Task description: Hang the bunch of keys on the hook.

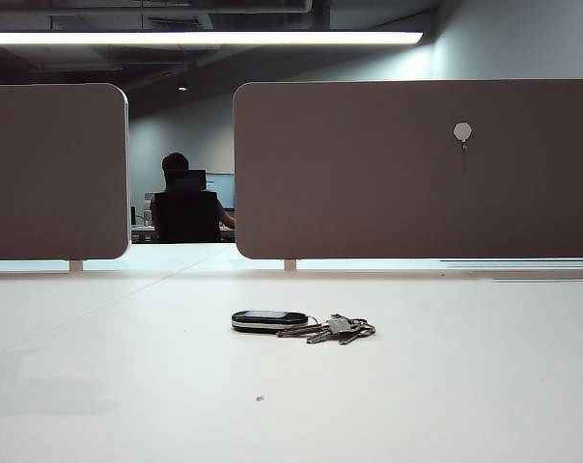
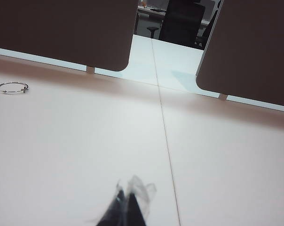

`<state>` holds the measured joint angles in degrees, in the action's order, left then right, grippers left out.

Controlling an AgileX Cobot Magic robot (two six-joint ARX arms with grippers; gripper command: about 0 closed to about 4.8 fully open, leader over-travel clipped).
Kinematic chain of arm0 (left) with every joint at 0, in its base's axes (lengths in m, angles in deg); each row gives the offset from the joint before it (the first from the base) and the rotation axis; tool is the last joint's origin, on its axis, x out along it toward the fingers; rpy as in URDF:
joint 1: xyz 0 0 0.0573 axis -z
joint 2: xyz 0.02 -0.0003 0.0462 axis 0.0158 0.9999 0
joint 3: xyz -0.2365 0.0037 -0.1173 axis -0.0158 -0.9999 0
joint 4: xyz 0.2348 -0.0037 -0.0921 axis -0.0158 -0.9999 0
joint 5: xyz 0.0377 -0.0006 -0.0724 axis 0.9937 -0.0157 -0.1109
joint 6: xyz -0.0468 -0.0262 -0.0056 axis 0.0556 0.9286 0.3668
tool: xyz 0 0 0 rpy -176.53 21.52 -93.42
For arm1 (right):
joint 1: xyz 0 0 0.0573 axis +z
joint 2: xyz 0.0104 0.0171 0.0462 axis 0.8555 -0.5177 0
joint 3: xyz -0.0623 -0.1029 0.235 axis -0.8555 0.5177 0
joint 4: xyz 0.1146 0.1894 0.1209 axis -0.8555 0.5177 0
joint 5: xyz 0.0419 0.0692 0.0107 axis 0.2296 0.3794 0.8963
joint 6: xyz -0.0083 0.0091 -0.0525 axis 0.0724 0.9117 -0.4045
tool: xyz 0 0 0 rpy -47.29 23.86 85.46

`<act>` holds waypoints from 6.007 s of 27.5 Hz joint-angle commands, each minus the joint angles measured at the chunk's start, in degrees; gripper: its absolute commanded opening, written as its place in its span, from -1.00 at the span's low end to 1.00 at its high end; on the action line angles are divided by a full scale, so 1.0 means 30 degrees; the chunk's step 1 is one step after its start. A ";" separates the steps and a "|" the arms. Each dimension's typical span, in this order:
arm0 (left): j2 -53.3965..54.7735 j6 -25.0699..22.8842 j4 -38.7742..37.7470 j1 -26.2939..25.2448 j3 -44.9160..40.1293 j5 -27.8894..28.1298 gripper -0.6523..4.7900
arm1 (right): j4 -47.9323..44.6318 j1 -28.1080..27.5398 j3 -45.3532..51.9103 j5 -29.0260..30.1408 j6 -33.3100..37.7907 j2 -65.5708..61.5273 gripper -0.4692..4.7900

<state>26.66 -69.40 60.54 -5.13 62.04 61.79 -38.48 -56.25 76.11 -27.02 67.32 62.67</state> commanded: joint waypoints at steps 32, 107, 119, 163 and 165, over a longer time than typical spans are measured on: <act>0.9806 -0.3293 0.1778 0.4699 0.8954 -0.4983 1.00 | 0.0036 0.1894 -0.9034 0.7439 -1.0717 -1.1242 0.48; 1.5533 -0.3563 0.1282 0.8327 0.9464 -0.1603 1.00 | -0.8218 0.9311 -1.1344 0.2951 -1.4622 -2.8312 -0.85; 1.5548 -0.1800 0.5421 0.8371 1.0280 -0.2106 1.00 | -0.3657 0.8072 -2.0028 0.0408 -1.3267 -2.4312 -0.85; 1.5540 -0.2499 0.0962 0.8393 1.1169 -0.2543 1.00 | -0.4065 0.7067 -1.3682 0.1333 -0.5829 -3.0418 -0.07; 1.5540 -0.2492 0.0954 0.8393 1.1169 -0.2550 1.00 | -0.3898 0.7067 -1.3675 0.1333 -0.5829 -3.0418 -0.07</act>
<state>73.39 -76.64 62.64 19.98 95.24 54.43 -49.82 -35.05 35.26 -22.95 49.48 -28.60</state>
